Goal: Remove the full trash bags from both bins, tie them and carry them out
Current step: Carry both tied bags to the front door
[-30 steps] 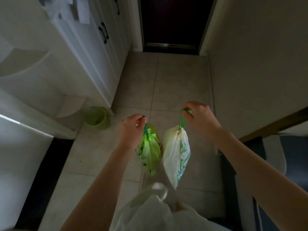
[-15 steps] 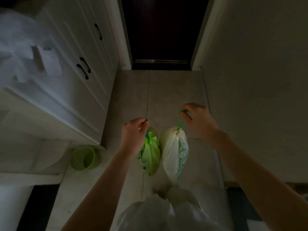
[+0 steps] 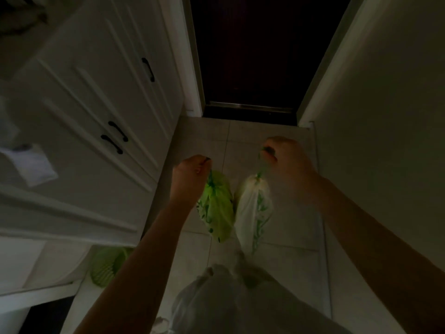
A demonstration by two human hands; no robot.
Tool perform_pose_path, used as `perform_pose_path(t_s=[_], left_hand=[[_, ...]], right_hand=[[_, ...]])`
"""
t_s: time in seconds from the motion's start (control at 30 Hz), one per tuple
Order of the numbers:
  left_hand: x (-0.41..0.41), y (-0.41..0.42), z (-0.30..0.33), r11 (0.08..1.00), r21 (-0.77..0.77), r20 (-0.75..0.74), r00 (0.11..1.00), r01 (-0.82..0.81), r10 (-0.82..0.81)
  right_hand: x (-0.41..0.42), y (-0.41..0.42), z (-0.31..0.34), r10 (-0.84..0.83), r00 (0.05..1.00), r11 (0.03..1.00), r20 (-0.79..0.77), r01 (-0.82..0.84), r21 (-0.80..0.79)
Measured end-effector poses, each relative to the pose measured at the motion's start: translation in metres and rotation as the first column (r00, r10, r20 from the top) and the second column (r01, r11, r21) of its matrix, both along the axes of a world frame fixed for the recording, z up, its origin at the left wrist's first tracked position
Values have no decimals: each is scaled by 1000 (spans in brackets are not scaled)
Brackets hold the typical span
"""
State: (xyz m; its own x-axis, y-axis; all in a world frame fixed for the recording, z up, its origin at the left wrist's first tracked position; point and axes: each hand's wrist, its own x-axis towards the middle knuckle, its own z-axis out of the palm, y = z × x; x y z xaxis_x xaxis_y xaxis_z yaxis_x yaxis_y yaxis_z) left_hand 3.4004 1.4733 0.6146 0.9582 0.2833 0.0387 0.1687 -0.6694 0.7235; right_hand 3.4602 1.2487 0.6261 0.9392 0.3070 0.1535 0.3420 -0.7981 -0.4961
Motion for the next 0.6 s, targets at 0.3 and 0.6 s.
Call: perform_pose_path(t_s=[0.3,0.6], left_hand=[[181,20,-10,999,-40,4,1000,-20,20],[350,47,-28,997,-77,-63,998,8,-13]], right_hand=[[191,19,-16,19,1000,999,-3,-19,-49],[364,46,-21,3,1000,1000,-27,-4,-24]])
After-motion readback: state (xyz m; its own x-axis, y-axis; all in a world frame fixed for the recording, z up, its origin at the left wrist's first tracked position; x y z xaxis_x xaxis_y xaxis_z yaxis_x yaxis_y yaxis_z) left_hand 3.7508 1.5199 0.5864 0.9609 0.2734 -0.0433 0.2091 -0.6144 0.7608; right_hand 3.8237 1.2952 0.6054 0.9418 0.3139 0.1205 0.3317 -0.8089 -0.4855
